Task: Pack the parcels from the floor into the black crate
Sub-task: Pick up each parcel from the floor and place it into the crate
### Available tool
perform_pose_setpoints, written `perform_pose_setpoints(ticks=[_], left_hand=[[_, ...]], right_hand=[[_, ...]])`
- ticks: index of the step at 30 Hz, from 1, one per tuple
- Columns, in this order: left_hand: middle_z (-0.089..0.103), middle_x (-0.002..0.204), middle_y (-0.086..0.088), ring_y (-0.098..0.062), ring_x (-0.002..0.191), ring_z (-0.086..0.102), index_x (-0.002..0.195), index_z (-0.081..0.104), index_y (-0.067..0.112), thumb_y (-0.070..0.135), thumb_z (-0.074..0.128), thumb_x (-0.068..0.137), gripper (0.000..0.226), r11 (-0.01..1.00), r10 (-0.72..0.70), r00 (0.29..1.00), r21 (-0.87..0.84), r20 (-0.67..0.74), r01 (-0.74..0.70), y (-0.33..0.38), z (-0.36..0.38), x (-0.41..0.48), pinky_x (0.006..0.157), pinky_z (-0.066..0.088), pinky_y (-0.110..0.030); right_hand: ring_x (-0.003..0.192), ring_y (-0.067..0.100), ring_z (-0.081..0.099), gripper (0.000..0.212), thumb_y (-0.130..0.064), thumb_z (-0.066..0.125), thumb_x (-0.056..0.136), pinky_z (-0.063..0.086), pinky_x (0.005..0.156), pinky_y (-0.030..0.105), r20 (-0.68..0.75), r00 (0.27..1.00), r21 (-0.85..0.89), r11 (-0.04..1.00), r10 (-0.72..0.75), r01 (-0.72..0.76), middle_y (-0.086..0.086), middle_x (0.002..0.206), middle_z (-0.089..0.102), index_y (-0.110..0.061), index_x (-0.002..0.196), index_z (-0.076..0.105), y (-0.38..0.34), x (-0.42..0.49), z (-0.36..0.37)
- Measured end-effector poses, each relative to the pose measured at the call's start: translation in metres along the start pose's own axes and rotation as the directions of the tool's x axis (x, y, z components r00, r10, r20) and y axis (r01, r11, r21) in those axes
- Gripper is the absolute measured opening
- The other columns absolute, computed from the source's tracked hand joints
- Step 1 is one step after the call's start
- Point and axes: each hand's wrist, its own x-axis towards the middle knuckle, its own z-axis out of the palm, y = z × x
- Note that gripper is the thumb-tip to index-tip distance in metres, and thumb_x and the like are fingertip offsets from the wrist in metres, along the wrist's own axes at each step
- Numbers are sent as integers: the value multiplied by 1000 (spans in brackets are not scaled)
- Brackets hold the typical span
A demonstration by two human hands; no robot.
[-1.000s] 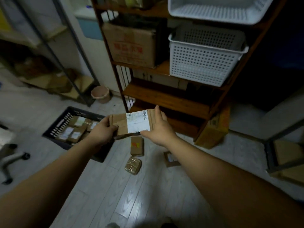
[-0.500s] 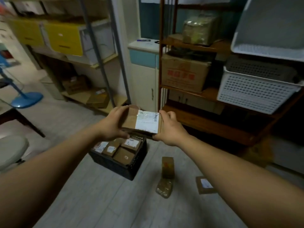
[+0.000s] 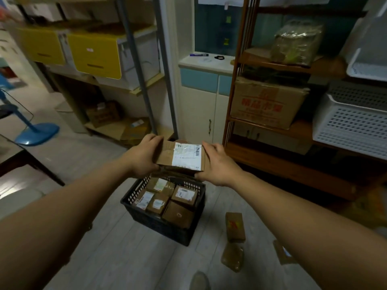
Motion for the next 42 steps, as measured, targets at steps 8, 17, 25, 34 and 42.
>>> perform_pose_setpoints(ticks=[8, 17, 25, 34, 42], left_hand=[[21, 148, -3, -25, 128, 40, 148, 17, 17, 28, 76, 71, 97, 997, -68, 996, 42, 61, 66, -66, -12, 86, 104, 42, -38], [23, 149, -4, -25, 127, 42, 148, 18, 16, 24, 76, 73, 95, 990, 117, 951, 41, 286, -134, -111, 14, 179, 100, 41, -34], [10, 155, -6, -26, 133, 36, 151, 8, 19, 38, 72, 78, 99, 930, 323, 804, -10, 499, -367, -182, 67, 253, 107, 35, -35], [4, 155, -3, -28, 128, 42, 150, 7, 20, 32, 70, 81, 94, 948, 282, 767, -47, 577, -314, -230, 204, 298, 103, 42, -35], [8, 156, -4, -27, 131, 39, 150, 7, 18, 32, 71, 80, 96, 964, 225, 725, -41, 651, -262, -288, 381, 297, 104, 40, -35]], right_hand=[[134, 23, 27, 98, -41, 75, 74, 36, 103, 37, 25, 996, -138, 987, -84, 86, -2, 148, 19, -33, 148, 11, -3, 126, 28], [138, 24, 22, 89, -46, 66, 81, 28, 110, 40, 81, 996, -245, 969, 46, -25, 2, 154, 22, -28, 151, 13, 13, 185, 68], [139, 26, 20, 86, -36, 69, 82, 28, 113, 41, 33, 946, -155, 937, 322, -314, 7, 153, 21, -23, 151, 18, 13, 213, 160], [140, 27, 19, 84, -30, 64, 87, 22, 113, 33, 39, 937, -220, 917, 348, -332, 8, 154, 20, -26, 153, 11, 96, 243, 272], [121, 47, 50, 87, -28, 89, 58, 35, 102, 57, 143, 935, -237, 929, 324, -286, 27, 134, 49, -13, 135, 52, 194, 248, 427]])
